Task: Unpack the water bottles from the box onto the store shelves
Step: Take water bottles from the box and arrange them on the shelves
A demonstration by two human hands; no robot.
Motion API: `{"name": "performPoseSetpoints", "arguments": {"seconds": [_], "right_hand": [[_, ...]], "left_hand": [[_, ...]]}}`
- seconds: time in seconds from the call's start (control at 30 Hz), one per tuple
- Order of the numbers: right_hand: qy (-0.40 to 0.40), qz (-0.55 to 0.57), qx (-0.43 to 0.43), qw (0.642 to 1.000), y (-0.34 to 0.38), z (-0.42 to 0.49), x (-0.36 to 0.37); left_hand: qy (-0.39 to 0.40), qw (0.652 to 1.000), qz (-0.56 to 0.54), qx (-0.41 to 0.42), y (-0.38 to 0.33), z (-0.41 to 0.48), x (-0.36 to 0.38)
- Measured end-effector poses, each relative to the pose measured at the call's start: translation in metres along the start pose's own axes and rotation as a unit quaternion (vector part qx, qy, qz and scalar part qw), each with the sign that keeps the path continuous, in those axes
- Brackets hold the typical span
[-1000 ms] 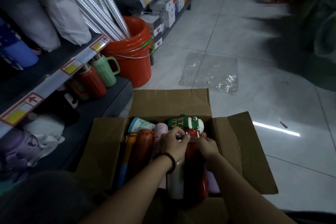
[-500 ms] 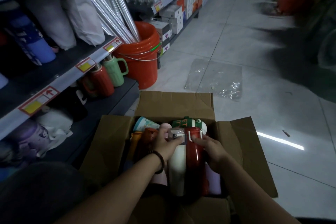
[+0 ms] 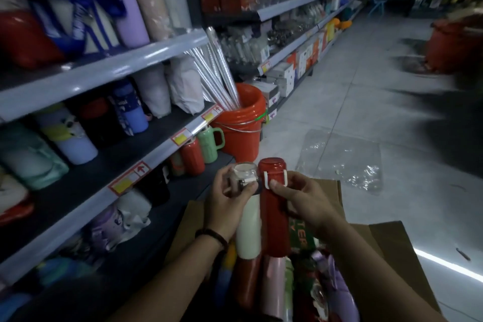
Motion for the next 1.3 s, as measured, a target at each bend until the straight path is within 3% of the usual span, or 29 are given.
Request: {"name": "performPoseSetpoints", "arguments": {"seconds": [0.17,0.5,0.8,1.07,1.3], "right_hand": [[0.049,-0.049,-0.079,0.994,0.054,0.02,0.071],[0.173,-0.055,-0.256,0.95,0.193,0.045,0.211],[0.204,-0.048,-0.375,0.903,0.295,0.055,0.313],[0.176,-0.021,-0.434,0.883,0.312,0.067,0.36],[0.178,-0.014,-0.419,0.89,0.297,0.088,0.393]], "left_hand": [[-0.066,0.997,-0.018,0.033,-0.056,0.01,-0.061],[-0.221,0.952,-0.008,0.211,-0.216,0.017,-0.182],[-0.261,0.912,-0.013,0.315,-0.326,0.021,-0.259],[-0.277,0.889,-0.011,0.363,-0.347,0.039,-0.291],[-0.308,0.882,0.016,0.355,-0.346,0.065,-0.319]]}}
Point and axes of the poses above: each hand's wrist, its own z-axis towards the middle knuckle, its own x-axis out of the palm, y = z × x, the point moved 1 cm from there along z, towards the middle knuckle, and after that the axes turned 4 degrees about -x, right-handed, at the moved point
